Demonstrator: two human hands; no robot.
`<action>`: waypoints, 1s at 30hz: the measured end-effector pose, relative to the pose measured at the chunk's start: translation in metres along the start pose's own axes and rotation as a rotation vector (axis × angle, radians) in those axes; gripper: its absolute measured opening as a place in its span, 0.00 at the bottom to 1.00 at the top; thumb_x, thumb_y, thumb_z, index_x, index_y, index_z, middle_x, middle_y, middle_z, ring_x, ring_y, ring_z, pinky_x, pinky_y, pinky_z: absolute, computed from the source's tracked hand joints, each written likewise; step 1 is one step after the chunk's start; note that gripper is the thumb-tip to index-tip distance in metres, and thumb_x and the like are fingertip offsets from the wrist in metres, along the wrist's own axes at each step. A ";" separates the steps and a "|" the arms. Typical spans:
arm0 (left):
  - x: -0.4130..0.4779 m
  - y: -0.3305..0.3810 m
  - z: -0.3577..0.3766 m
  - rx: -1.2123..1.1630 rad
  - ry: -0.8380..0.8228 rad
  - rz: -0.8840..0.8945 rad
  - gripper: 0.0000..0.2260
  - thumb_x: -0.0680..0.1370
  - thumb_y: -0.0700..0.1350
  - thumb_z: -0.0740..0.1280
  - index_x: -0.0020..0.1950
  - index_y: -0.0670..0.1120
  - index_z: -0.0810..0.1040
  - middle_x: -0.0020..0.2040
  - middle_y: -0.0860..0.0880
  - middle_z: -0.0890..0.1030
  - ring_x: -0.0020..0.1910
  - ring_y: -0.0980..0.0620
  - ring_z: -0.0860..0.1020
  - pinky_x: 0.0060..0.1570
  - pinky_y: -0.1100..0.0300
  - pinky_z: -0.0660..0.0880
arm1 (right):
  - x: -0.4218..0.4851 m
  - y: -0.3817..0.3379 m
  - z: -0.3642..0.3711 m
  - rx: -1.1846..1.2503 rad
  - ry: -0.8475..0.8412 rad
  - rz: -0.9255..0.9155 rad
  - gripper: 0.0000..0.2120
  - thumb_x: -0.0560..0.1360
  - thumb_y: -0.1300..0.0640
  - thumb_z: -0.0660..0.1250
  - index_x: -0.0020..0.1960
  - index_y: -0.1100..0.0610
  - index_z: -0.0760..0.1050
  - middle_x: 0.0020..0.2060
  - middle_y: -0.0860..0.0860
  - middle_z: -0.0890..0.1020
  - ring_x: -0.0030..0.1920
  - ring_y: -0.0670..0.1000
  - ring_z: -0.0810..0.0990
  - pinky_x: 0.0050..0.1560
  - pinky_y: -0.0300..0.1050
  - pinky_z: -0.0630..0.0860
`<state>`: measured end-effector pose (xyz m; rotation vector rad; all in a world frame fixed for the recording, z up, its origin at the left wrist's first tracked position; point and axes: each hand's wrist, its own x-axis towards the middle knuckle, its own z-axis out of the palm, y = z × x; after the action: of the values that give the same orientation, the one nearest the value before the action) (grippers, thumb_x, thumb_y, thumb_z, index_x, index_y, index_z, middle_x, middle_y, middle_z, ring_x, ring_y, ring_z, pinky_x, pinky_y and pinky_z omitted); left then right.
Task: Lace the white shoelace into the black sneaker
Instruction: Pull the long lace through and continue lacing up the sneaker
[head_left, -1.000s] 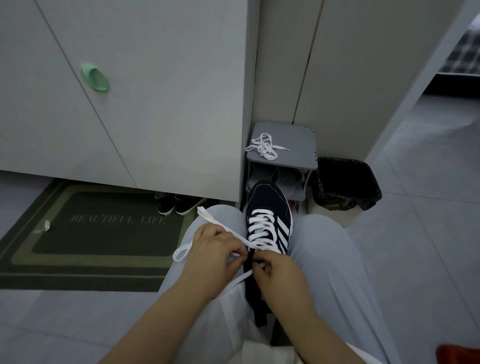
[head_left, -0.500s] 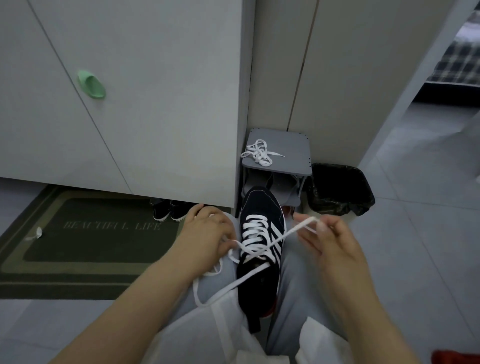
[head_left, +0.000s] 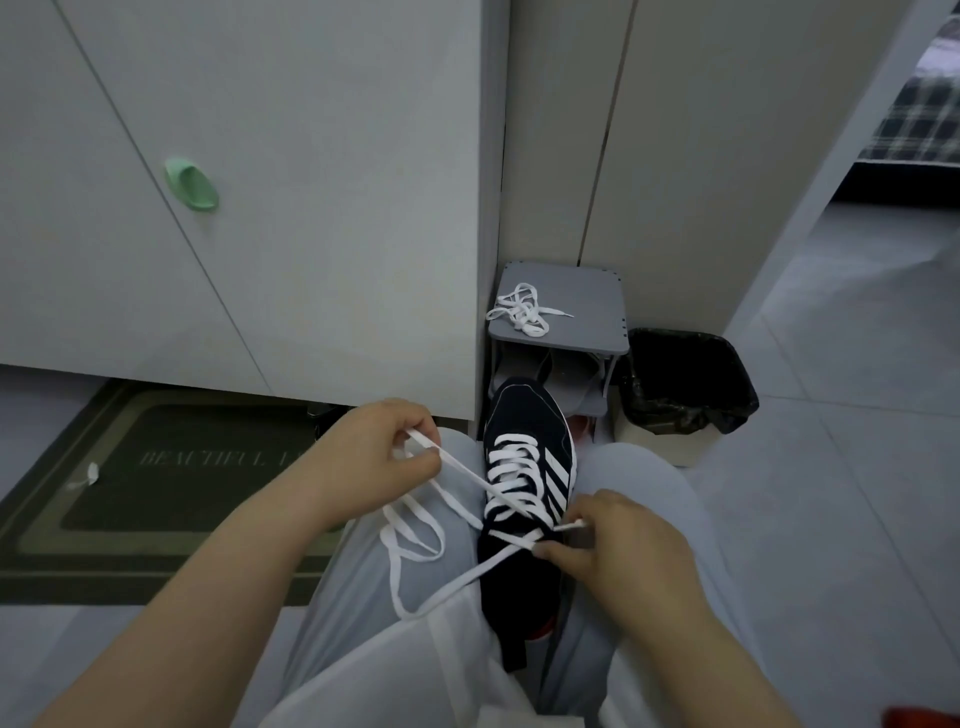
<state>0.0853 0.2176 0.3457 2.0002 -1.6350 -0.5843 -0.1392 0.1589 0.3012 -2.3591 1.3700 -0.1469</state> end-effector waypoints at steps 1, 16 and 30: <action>0.000 0.001 -0.003 0.000 0.000 -0.002 0.05 0.73 0.43 0.65 0.40 0.53 0.77 0.41 0.53 0.76 0.37 0.58 0.72 0.39 0.64 0.69 | 0.000 0.003 -0.002 -0.007 -0.039 -0.012 0.15 0.67 0.35 0.67 0.35 0.44 0.70 0.40 0.45 0.74 0.40 0.45 0.72 0.33 0.34 0.63; -0.008 -0.002 0.048 0.366 0.139 0.101 0.01 0.67 0.47 0.68 0.35 0.52 0.77 0.28 0.55 0.75 0.29 0.54 0.70 0.35 0.62 0.65 | -0.004 0.003 -0.037 1.713 0.416 0.131 0.19 0.78 0.63 0.54 0.28 0.54 0.63 0.21 0.47 0.64 0.22 0.44 0.61 0.24 0.35 0.66; 0.000 -0.013 0.028 0.174 -0.067 0.098 0.07 0.72 0.47 0.71 0.48 0.56 0.78 0.47 0.62 0.73 0.49 0.62 0.68 0.47 0.73 0.63 | -0.007 0.026 -0.027 0.753 0.310 0.033 0.07 0.69 0.57 0.73 0.32 0.50 0.80 0.34 0.47 0.76 0.35 0.42 0.73 0.37 0.30 0.67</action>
<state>0.0784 0.2165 0.3153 2.0267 -1.8693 -0.4932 -0.1716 0.1456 0.3159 -1.7168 1.1906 -0.8823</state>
